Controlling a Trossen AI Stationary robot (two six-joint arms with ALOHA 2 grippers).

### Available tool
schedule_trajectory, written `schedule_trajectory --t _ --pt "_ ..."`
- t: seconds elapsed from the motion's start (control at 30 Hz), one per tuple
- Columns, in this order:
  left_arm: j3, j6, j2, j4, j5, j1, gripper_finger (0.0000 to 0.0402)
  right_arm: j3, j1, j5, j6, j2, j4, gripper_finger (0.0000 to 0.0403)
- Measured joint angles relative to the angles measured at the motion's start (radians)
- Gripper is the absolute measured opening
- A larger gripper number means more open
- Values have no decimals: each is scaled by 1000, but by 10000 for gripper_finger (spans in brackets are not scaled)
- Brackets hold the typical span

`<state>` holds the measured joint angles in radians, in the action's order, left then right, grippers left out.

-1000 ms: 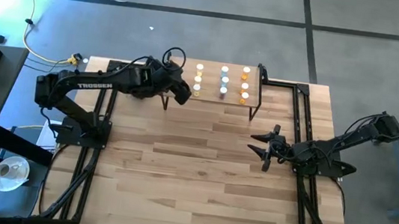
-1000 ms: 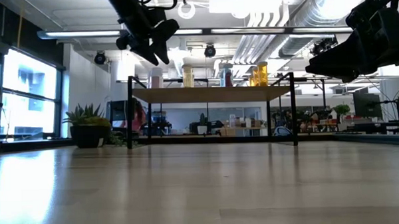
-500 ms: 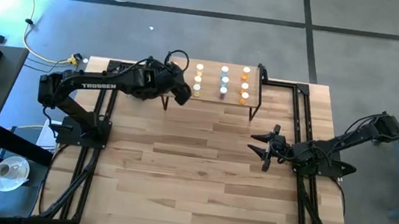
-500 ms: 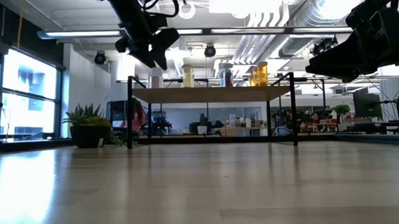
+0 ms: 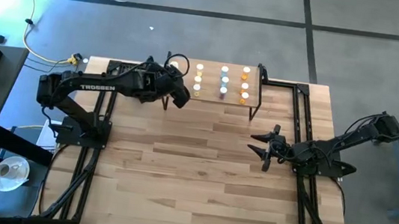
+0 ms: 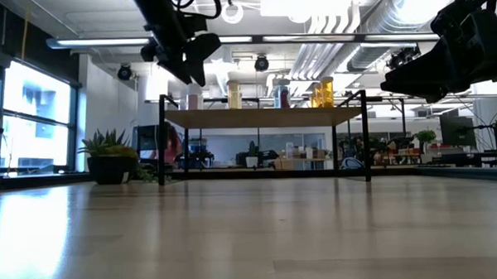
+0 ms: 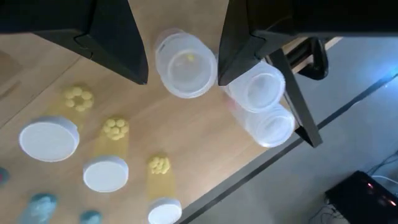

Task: Pick and place medicine bottles onto shelf by color
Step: Adjust the transparent pill bottles on the shelf

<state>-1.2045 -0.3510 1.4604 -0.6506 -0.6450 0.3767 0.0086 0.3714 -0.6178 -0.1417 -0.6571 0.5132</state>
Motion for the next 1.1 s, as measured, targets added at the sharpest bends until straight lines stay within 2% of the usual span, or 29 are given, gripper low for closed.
schedule_trajectory --t 0.47,0.67,0.93,1.1 --pt "0 13 -98 -57 -118 38 184 0 0 0 0 0 0 177" --pt "0 -47 -102 -160 -111 109 184 0 0 0 0 0 0 177" --pt "0 -69 -78 -161 -21 147 184 0 0 -1 0 0 0 177" --pt "0 -84 -67 -161 -18 149 184 0 0 -2 0 0 0 177"
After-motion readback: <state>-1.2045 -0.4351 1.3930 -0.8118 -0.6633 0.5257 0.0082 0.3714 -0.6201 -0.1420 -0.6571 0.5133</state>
